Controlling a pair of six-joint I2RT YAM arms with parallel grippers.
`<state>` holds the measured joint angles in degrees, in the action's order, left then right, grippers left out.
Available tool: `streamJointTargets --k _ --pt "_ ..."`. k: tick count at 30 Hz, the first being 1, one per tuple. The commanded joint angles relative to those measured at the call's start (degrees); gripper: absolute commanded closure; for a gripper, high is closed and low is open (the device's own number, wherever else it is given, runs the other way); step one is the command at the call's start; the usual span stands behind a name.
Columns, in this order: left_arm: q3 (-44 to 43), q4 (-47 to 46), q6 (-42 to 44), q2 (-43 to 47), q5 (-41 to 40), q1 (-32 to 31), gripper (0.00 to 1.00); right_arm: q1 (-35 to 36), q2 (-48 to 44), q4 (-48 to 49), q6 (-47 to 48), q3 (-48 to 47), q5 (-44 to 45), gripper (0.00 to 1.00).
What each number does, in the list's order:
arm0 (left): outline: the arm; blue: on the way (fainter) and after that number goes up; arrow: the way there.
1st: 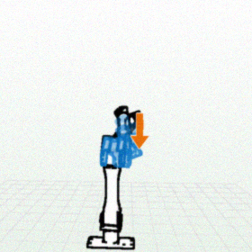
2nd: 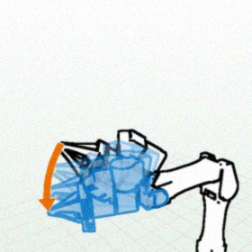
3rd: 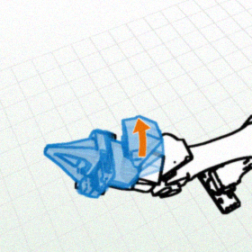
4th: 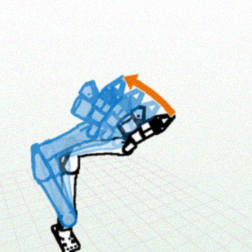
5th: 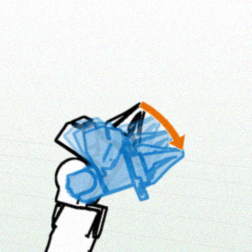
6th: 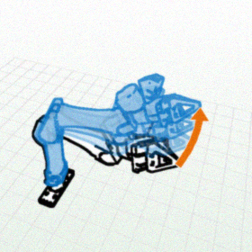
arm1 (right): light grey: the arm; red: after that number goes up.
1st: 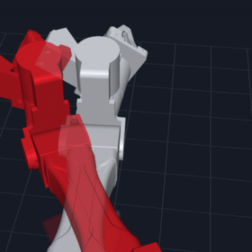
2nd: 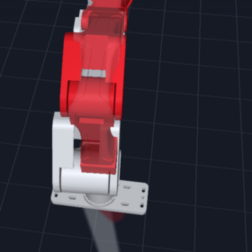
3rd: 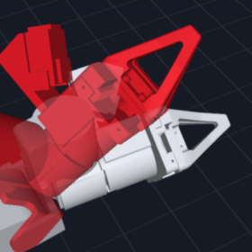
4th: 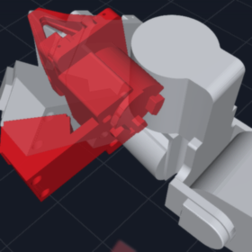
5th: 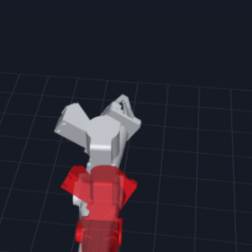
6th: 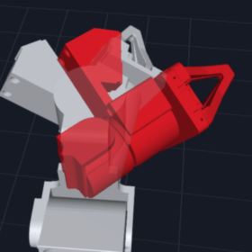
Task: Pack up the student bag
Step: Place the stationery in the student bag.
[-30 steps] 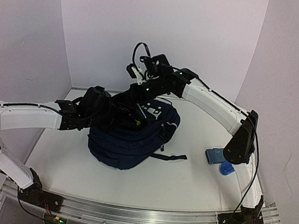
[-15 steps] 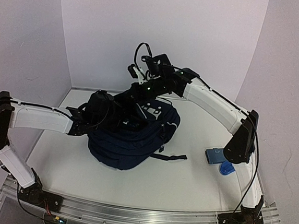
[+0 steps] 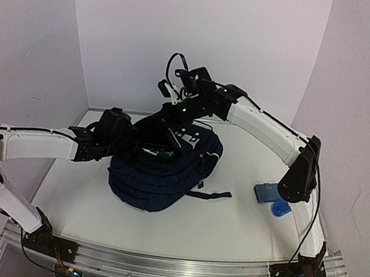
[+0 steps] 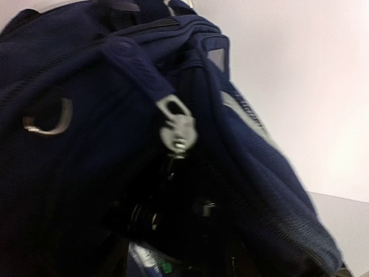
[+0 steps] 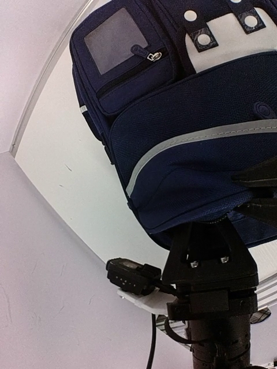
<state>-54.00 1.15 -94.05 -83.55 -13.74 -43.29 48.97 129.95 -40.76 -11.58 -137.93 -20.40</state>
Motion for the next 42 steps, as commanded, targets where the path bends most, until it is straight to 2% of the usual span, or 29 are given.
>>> streamJointTargets --k 1,5,11,15,17,19,25,28,31,35,42 --pt "-1.35 9.49 -1.64 2.46 3.03 -0.07 0.48 -0.52 -10.81 14.04 -0.46 -4.50 -1.83 1.00" --pt "-0.77 9.06 -2.01 2.07 3.09 -0.44 0.62 -0.51 -10.69 14.04 -0.61 -4.28 -2.58 1.00" --pt "-2.61 3.26 0.98 -2.59 1.10 1.72 0.79 -0.59 -11.32 14.06 -1.23 -2.47 -5.43 1.00" --pt "-5.82 -0.87 3.72 -6.85 3.54 4.05 0.86 -0.63 -13.13 13.95 -0.82 1.34 -7.06 1.00" --pt "-7.93 -0.67 6.77 -7.60 4.89 4.49 0.86 -0.93 -14.04 13.87 -0.13 2.98 -6.94 1.00" --pt "-11.15 2.22 12.00 -7.40 7.77 4.52 0.81 -2.05 -14.61 13.81 0.06 4.12 -6.84 1.00" --pt "-16.81 18.73 28.35 -2.40 19.43 4.44 0.50 -8.09 -15.79 13.20 0.52 6.21 -8.11 1.00" --pt "-14.59 21.51 34.00 2.46 21.23 4.45 0.36 -9.67 -16.60 12.76 1.32 7.44 -10.44 1.00" --pt "-13.71 25.93 39.76 7.20 19.07 4.77 0.20 -10.27 -17.87 12.55 3.25 10.11 -12.93 1.00" --pt "-15.25 31.23 48.09 7.40 18.92 6.80 0.15 -10.47 -19.71 12.25 7.89 15.02 -15.58 1.00" --pt "-22.92 35.57 62.60 -3.92 24.33 8.81 0.19 -10.90 -23.06 11.44 15.87 23.04 -16.74 1.00"
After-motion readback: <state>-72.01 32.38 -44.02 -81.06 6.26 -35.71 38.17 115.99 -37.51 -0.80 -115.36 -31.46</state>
